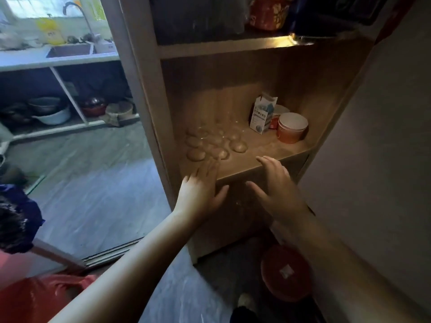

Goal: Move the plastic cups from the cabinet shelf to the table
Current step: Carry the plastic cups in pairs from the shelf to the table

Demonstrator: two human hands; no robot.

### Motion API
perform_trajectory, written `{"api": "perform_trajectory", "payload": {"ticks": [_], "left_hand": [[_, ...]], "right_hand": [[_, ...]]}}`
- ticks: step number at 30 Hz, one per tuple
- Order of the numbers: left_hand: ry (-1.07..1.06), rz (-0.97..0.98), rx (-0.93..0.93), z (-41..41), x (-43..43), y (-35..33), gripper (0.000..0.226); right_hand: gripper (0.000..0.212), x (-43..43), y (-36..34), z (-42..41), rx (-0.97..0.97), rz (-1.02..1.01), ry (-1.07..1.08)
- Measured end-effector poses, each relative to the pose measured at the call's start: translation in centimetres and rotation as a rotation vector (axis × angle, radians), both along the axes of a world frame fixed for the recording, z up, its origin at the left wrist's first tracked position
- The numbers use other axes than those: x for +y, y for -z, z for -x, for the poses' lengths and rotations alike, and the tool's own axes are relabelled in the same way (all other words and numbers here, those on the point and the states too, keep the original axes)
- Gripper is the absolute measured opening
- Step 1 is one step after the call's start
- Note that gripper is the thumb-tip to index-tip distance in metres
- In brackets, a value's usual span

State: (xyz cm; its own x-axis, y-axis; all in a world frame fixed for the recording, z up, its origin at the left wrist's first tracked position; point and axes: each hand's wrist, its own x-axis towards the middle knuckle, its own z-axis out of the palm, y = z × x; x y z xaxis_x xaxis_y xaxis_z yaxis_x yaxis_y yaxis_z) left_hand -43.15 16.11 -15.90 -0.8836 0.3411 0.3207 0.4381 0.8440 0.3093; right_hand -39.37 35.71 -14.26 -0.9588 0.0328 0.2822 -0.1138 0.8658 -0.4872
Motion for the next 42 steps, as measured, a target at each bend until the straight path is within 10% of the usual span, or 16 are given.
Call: {"api": "perform_trajectory", "payload": {"ticks": [18, 42], "left_hand": [[-0.277, 0.070, -0.184, 12.0, 8.3, 5.1, 0.063], [-0.257, 0.117, -0.097, 19.2, 9.7, 7.1, 0.053]], "right_hand": [[0.060, 6.9, 5.3, 19.8, -0.268, -0.036, -0.112], [0.073, 6.2, 9.0, 26.0, -0.237, 0.102, -0.119]]}}
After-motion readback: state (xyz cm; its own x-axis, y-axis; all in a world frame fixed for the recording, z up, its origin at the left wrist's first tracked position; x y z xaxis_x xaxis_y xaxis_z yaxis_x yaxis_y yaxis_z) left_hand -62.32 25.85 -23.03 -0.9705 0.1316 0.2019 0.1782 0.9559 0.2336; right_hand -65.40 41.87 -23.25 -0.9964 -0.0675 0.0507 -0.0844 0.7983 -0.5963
